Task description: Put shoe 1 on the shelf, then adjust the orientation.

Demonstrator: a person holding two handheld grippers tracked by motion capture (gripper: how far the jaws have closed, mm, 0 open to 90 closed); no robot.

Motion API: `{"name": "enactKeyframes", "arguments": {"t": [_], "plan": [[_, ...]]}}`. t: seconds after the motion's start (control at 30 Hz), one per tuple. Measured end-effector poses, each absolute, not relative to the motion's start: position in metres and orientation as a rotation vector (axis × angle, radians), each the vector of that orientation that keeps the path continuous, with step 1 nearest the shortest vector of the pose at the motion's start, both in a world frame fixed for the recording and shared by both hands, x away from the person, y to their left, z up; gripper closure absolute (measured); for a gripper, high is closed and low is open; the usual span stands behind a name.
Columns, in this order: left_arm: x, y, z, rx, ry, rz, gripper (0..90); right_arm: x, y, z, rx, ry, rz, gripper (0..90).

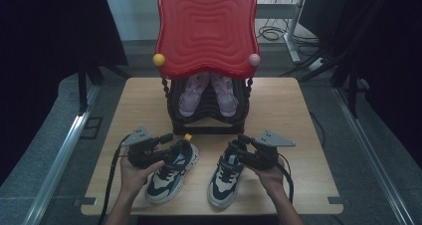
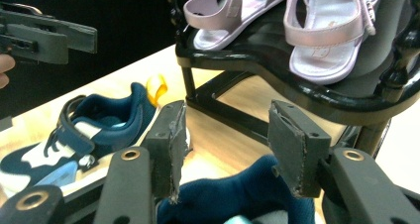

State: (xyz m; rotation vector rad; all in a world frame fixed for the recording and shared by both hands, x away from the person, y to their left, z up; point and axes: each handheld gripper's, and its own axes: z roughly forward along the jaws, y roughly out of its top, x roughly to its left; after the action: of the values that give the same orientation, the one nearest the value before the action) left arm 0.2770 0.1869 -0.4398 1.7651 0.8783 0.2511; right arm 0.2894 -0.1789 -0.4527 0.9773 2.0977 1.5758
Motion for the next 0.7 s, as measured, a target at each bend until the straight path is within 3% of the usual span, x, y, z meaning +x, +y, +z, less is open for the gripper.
{"name": "enactKeyframes", "arguments": {"t": [0.7], "plan": [[0.251,0.213,-0.45,1.805,0.888,0.18,45.7,0.28,-0.18,-0.453,0.922,2.139,1.612,50.0]]}}
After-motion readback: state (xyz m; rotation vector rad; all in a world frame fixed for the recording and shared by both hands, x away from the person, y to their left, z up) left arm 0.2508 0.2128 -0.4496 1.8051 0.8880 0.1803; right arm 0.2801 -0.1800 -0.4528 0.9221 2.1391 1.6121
